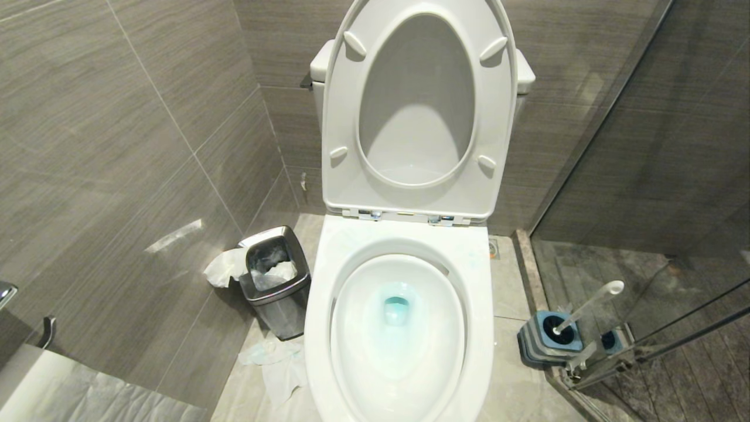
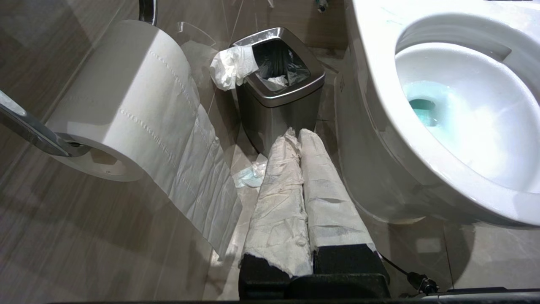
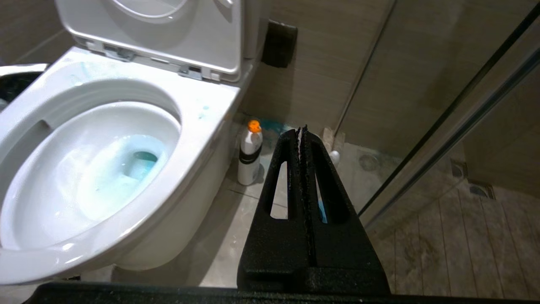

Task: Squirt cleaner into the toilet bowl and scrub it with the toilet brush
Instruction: Flush the toilet

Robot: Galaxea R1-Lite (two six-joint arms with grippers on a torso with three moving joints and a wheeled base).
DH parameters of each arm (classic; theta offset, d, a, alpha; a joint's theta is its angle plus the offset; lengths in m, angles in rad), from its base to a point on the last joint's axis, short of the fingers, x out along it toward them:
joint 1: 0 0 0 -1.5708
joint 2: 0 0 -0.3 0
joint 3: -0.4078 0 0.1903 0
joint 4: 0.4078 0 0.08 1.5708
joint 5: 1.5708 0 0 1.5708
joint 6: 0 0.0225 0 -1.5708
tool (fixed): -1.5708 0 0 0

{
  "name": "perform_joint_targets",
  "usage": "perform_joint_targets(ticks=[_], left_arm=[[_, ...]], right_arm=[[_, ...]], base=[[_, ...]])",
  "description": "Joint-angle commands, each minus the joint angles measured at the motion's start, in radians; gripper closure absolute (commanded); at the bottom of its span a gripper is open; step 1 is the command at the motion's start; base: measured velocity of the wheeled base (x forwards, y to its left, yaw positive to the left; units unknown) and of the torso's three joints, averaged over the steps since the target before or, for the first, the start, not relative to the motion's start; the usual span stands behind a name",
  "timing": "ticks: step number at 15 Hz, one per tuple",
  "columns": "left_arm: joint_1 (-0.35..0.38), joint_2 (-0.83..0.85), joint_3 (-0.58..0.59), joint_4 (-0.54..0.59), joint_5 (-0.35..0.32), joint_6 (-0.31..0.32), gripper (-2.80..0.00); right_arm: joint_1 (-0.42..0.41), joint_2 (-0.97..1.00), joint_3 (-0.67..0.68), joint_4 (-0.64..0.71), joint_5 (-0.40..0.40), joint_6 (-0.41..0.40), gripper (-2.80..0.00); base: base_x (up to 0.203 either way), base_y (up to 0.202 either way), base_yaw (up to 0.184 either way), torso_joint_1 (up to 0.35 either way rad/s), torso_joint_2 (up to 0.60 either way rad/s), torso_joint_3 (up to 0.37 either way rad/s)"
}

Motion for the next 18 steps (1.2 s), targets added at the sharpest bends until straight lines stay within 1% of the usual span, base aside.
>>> perform_joint_targets(ticks=[1, 2, 5, 6, 7, 8, 11, 13, 16, 18], left_arm=[[0.000, 0.001, 0.000, 0.000, 0.000, 0.000, 0.00], [0.000, 0.001, 0.000, 0.000, 0.000, 0.000, 0.00], [0.000, 0.001, 0.000, 0.000, 0.000, 0.000, 0.00], [0.000, 0.001, 0.000, 0.000, 0.000, 0.000, 0.00], [0.000, 0.001, 0.000, 0.000, 0.000, 0.000, 0.00], [0.000, 0.001, 0.000, 0.000, 0.000, 0.000, 0.00], [0.000, 0.001, 0.000, 0.000, 0.000, 0.000, 0.00], [0.000, 0.001, 0.000, 0.000, 0.000, 0.000, 0.00], [0.000, 0.001, 0.000, 0.000, 0.000, 0.000, 0.00], [0.000, 0.001, 0.000, 0.000, 0.000, 0.000, 0.00]], right_arm=[[0.028, -0.083, 0.031, 0.000, -0.001, -0.002, 0.00], [0.035, -0.111, 0.061, 0.002, -0.002, -0.001, 0.00], [0.038, -0.224, 0.212, -0.003, -0.020, 0.001, 0.00], [0.038, -0.260, 0.229, 0.020, -0.027, 0.005, 0.00], [0.038, -0.278, 0.232, 0.073, -0.029, 0.008, 0.00], [0.038, -0.295, 0.232, 0.098, -0.033, 0.010, 0.00], [0.038, -0.297, 0.233, 0.109, -0.038, 0.009, 0.00], [0.038, -0.297, 0.233, 0.168, -0.047, 0.004, 0.00], [0.038, -0.297, 0.233, 0.176, -0.049, -0.005, 0.00], [0.038, -0.297, 0.233, 0.186, -0.047, 0.015, 0.00]], base=[[0.000, 0.000, 0.000, 0.000, 0.00, 0.000], [0.000, 0.000, 0.000, 0.000, 0.00, 0.000], [0.000, 0.000, 0.000, 0.000, 0.00, 0.000], [0.000, 0.000, 0.000, 0.000, 0.00, 0.000], [0.000, 0.000, 0.000, 0.000, 0.00, 0.000], [0.000, 0.000, 0.000, 0.000, 0.00, 0.000], [0.000, 0.000, 0.000, 0.000, 0.00, 0.000], [0.000, 0.000, 0.000, 0.000, 0.00, 0.000], [0.000, 0.000, 0.000, 0.000, 0.00, 0.000], [0.000, 0.000, 0.000, 0.000, 0.00, 0.000]])
